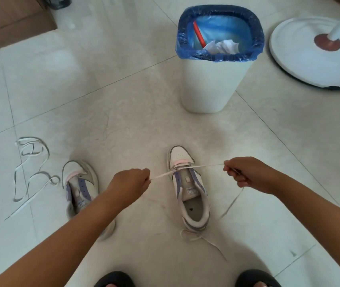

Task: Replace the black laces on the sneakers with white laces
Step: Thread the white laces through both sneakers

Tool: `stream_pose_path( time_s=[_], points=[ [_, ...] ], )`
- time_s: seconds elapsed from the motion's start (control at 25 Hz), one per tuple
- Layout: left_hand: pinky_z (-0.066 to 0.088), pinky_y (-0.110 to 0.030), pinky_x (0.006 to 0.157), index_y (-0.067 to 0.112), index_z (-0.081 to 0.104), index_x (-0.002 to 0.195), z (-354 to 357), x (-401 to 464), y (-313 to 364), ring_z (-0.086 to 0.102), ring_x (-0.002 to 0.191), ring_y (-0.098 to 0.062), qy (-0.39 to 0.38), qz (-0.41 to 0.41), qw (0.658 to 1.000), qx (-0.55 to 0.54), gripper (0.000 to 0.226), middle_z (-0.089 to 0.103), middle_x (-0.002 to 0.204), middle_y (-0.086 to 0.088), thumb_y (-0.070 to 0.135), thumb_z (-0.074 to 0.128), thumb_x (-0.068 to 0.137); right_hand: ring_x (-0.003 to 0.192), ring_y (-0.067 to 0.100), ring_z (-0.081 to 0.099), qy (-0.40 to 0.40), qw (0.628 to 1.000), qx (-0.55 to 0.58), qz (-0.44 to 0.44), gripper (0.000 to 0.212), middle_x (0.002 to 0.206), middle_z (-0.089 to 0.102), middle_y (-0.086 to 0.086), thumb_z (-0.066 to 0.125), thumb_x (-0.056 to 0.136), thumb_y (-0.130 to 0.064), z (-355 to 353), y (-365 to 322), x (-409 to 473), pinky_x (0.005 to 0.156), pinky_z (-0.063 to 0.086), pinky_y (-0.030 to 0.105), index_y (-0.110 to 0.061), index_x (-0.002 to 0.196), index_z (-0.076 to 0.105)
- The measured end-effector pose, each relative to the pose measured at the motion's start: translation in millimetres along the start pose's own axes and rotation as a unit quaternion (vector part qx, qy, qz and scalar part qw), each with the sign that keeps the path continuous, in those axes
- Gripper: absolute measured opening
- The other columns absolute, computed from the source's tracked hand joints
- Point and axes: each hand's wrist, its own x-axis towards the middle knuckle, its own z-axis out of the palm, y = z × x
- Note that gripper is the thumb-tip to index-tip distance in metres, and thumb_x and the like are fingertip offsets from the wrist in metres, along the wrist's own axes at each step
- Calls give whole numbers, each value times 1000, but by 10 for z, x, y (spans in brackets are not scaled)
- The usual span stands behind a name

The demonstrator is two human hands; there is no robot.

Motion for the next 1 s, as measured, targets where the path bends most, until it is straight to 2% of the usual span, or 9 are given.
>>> stream_pose_path(
  time_s=[0.08, 0.16, 0.2, 0.28, 0.36, 0.64, 0.8, 0.92, 1.0],
  points=[
    [43, -31, 72, 15, 54, 105, 164, -89, -7, 59, 92, -23, -82, 29, 993, 84, 29, 62, 103, -4, 38, 37, 99, 51, 11, 41, -2, 967, -254, 21, 26, 67, 51, 2, 54, 94, -24, -144, 33, 52, 49, 33, 21, -4, 80, 65],
    [42, -30, 75, 13, 56, 101, 249, -93, 65, 59, 98, -25, -130, 20, 990, 51, 38, 63, 106, -6, 44, 37, 98, 70, 17, 55, -10, 864, -501, 44, 33, 79, 57, 4, 51, 96, -31, -125, 33, 130, 59, 37, 24, -6, 78, 63],
    [41, -30, 74, 11, 55, 92, 244, -39, 117, 59, 97, -26, -120, 2, 993, 6, 41, 63, 105, -8, 46, 35, 98, 83, 22, 58, 2, 839, -544, 20, 34, 88, 59, 8, 49, 97, -33, -41, 12, 188, 66, 38, 27, -5, 83, 62],
    [37, -31, 69, 14, 48, 78, 187, 161, 261, 57, 90, -27, -60, -49, 990, -114, 40, 64, 100, -11, 44, 32, 99, 98, 24, 58, 43, 884, -463, -52, 31, 104, 63, 9, 49, 96, -32, 222, -67, 296, 79, 40, 29, -5, 101, 64],
    [36, -32, 67, 13, 49, 79, 126, 403, 425, 56, 86, -27, -30, -95, 971, -218, 40, 63, 97, -14, 45, 35, 98, 96, 19, 57, 49, 924, -363, -111, 27, 105, 63, 3, 56, 92, -34, 514, -145, 376, 80, 41, 29, -11, 104, 63],
    [40, -28, 66, 3, 58, 103, 135, 811, 625, 62, 95, -28, -111, -123, 959, -230, 57, 65, 104, -14, 55, 63, 81, 65, 15, 41, -1, 922, -377, -84, 36, 69, 47, 1, 67, 85, -35, 759, -164, 582, 56, 30, 24, -16, 64, 45],
    [30, -25, 50, 5, 59, 74, 123, 778, 590, 55, 73, -27, -121, -75, 955, -260, 41, 61, 85, -24, 41, 52, 93, 55, 10, 44, -11, 939, -332, -84, 31, 63, 52, 2, 67, 86, -27, 728, -170, 585, 51, 35, 17, -13, 64, 49],
    [34, -19, 50, 10, 56, 58, 121, 699, 483, 46, 54, -13, -159, -58, 930, -327, 48, 58, 61, -5, 29, 41, 99, 53, 9, 49, -12, 948, -304, -92, 25, 61, 55, 1, 65, 88, -24, 718, -133, 567, 48, 39, 12, -11, 70, 53],
    [36, -14, 51, 8, 62, 65, 129, 656, 406, 47, 53, -8, -167, -66, 923, -341, 43, 59, 61, -1, 28, 44, 99, 59, 9, 48, 5, 946, -304, -110, 19, 65, 53, -2, 67, 87, -23, 728, -111, 558, 53, 39, 16, -12, 78, 54]
  ],
)
